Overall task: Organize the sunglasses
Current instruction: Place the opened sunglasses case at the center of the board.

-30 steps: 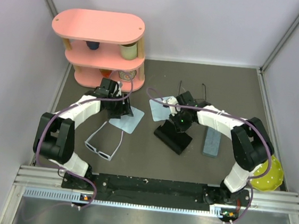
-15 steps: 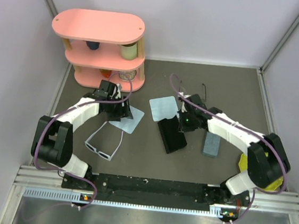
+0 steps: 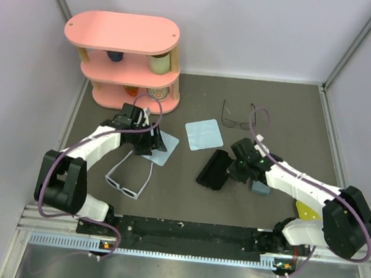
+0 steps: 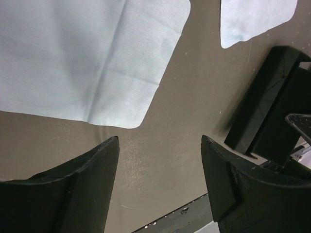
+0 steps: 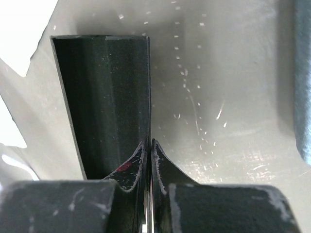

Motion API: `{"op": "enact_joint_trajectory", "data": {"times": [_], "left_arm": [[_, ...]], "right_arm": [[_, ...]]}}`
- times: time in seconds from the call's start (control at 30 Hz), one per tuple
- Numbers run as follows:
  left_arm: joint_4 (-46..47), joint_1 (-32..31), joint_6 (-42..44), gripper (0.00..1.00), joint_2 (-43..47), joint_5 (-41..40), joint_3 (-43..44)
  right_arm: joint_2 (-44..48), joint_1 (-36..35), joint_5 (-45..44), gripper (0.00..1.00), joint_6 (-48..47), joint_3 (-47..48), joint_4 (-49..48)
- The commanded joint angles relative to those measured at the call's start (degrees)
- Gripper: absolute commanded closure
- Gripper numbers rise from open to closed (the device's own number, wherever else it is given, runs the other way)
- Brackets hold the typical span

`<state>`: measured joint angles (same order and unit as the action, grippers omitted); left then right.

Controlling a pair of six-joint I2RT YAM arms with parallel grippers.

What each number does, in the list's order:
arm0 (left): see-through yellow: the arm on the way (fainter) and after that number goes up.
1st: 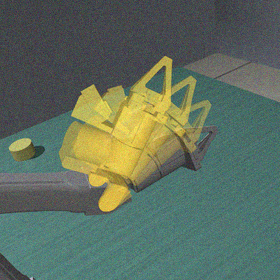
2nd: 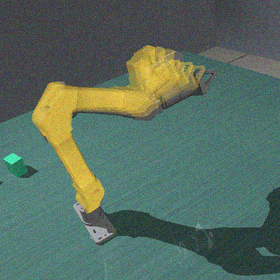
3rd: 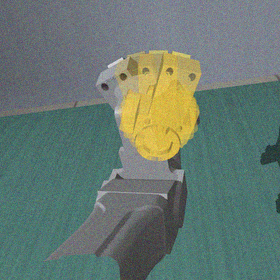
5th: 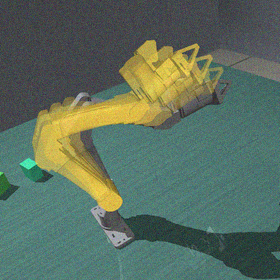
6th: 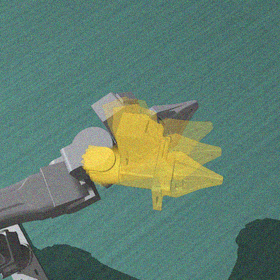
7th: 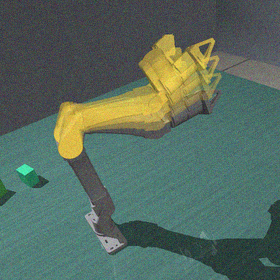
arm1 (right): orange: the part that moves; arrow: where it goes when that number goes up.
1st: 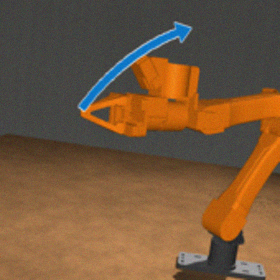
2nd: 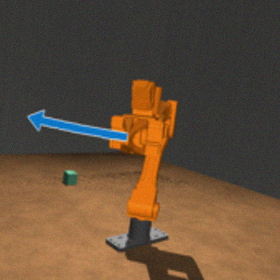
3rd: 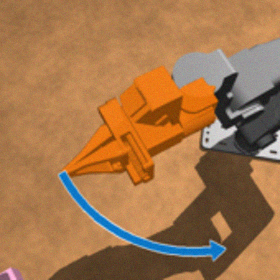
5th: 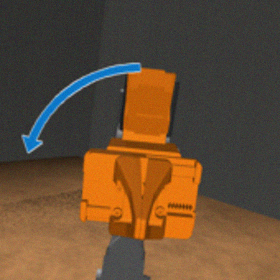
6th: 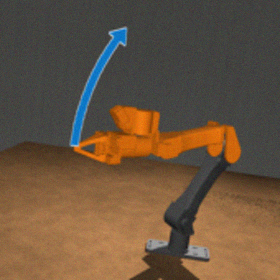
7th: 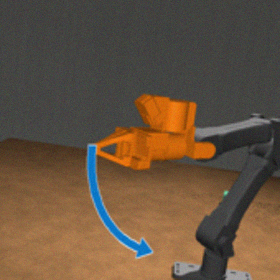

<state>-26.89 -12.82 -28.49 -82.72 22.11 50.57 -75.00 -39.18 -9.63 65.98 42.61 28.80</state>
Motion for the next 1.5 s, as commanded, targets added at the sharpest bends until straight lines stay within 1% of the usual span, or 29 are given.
{"op": "enact_joint_trajectory", "data": {"times": [0.0,0.03,0.07,0.1,0.17,0.2,0.27,0.3,0.33,0.37,0.4,0.47,0.5,0.6,0.63,0.67,0.73,0.77,0.87,0.93,1.0,1.03,1.07,1.17,1.23,1.33,1.4,1.43,1.47], "left_arm": [[2.02,-0.19,-0.25,0.28,2.74,1.62,-1.17],[1.93,-0.19,-0.25,0.28,2.91,1.71,-1.26],[1.85,-0.28,-0.25,0.28,3.35,1.97,-1.52],[2.02,-0.28,-0.34,0.28,3.44,1.97,-1.87],[2.02,-0.28,-0.25,0.28,4.05,1.97,-2.4],[2.02,-0.28,-0.08,0.28,4.06,2.23,-2.58],[2.02,-0.36,0.19,0.27,3.79,2.59,-2.75],[2.11,-0.36,0.19,0.27,3.7,3.2,-3.01],[2.46,-0.45,0.28,0.27,3.62,3.55,-3.1],[2.64,-0.63,0.36,0.28,3.44,3.73,-3.19],[2.72,-0.8,0.28,0.28,3.44,3.82,-3.37],[3.42,-1.07,0.02,0.28,3.44,4.17,-3.81],[3.86,-1.24,-0.33,0.28,3.44,4.26,-4.16],[5.45,-2.12,-1.3,0.28,3.18,4.96,-4.77],[5.97,-2.38,-1.57,0.28,3.09,5.22,-4.86],[6.5,-3.26,-1.83,0.28,2.83,5.66,-4.95],[8.52,-4.92,-2.97,0.29,2.3,5.93,-5.21],[9.31,-5.63,-3.76,0.3,1.6,6.54,-5.13],[12.39,-8.97,-5.78,0.34,-0.42,6.55,-4.43],[13.71,-11.68,-6.57,0.42,-1.74,6.02,-3.72],[14.15,-13.54,-7.1,0.46,-3.76,3.92,-2.76],[15.19,-15.03,-7.28,0.54,-5.25,3.39,-2.67],[15.81,-15.65,-7.89,0.57,-6.04,3.03,-2.4],[18.54,-17.76,-8.95,0.6,-9.91,2.68,-1.18],[18.98,-19.25,-9.13,0.61,-13.06,1.63,0.31],[19.42,-20.57,-9.39,0.61,-17.11,0.92,3.65],[19.69,-21.1,-8.87,0.62,-19.49,1.09,6.81],[19.25,-21.54,-8.51,0.62,-22.02,1.7,8.04],[17.51,-21.63,-7.64,0.64,-23.35,1.8,10.84]], "right_arm": [[3.63,-1.6,-10.47,1.0,21.45,-1.83,-1.02],[4.5,-1.86,-11.63,1.0,24.43,-2.44,-1.11],[5.04,-2.3,-12.69,1.0,30.47,-3.92,-1.2],[5.39,-2.57,-14.87,1.0,32.62,-4.55,-2.33],[5.57,-2.57,-16.29,1.0,36.39,-6.21,-4.53],[5.31,-2.57,-16.91,1.0,37.37,-6.75,-5.67],[3.47,-2.57,-16.39,1.0,37.47,-7.97,-11.29],[2.76,-2.57,-14.73,0.98,36.95,-7.98,-12.87],[1.8,-2.57,-13.67,0.94,36.16,-7.98,-14.98],[0.92,-2.74,-12.71,0.9,35.89,-7.46,-15.0],[-0.31,-3.01,-11.22,0.82,35.89,-7.37,-15.17],[-0.93,-3.62,-10.24,0.72,35.63,-7.63,-15.17],[-0.85,-3.89,-9.8,0.61,35.54,-7.8,-15.09],[0.03,-4.24,-9.71,0.47,32.04,-7.46,-13.86],[0.21,-4.24,-9.79,0.46,30.02,-6.5,-12.64],[0.03,-4.24,-9.8,0.46,27.04,-3.27,-7.06],[-0.41,-4.33,-9.45,0.46,23.17,0.7,-2.63],[-0.32,-4.33,-9.18,0.46,22.45,1.33,0.53],[2.92,-4.24,-9.18,0.45,19.81,1.78,4.24],[5.73,-4.24,-10.31,0.45,15.88,2.82,8.8],[10.91,-4.06,-13.65,0.45,13.49,3.62,13.63],[13.02,-4.06,-14.88,0.45,9.82,3.97,14.0],[16.35,-3.98,-17.16,0.46,7.61,4.06,14.09],[21.37,-3.63,-20.42,0.47,1.45,4.67,14.01],[21.83,-3.19,-21.57,0.47,-3.63,6.42,13.57],[20.6,-2.75,-22.1,0.48,-8.65,8.8,12.96],[19.38,-2.83,-21.84,0.48,-10.16,9.42,12.43],[19.11,-2.66,-21.75,0.48,-11.03,9.6,12.08],[18.84,-2.57,-21.84,0.48,-11.39,9.51,11.46]]}}
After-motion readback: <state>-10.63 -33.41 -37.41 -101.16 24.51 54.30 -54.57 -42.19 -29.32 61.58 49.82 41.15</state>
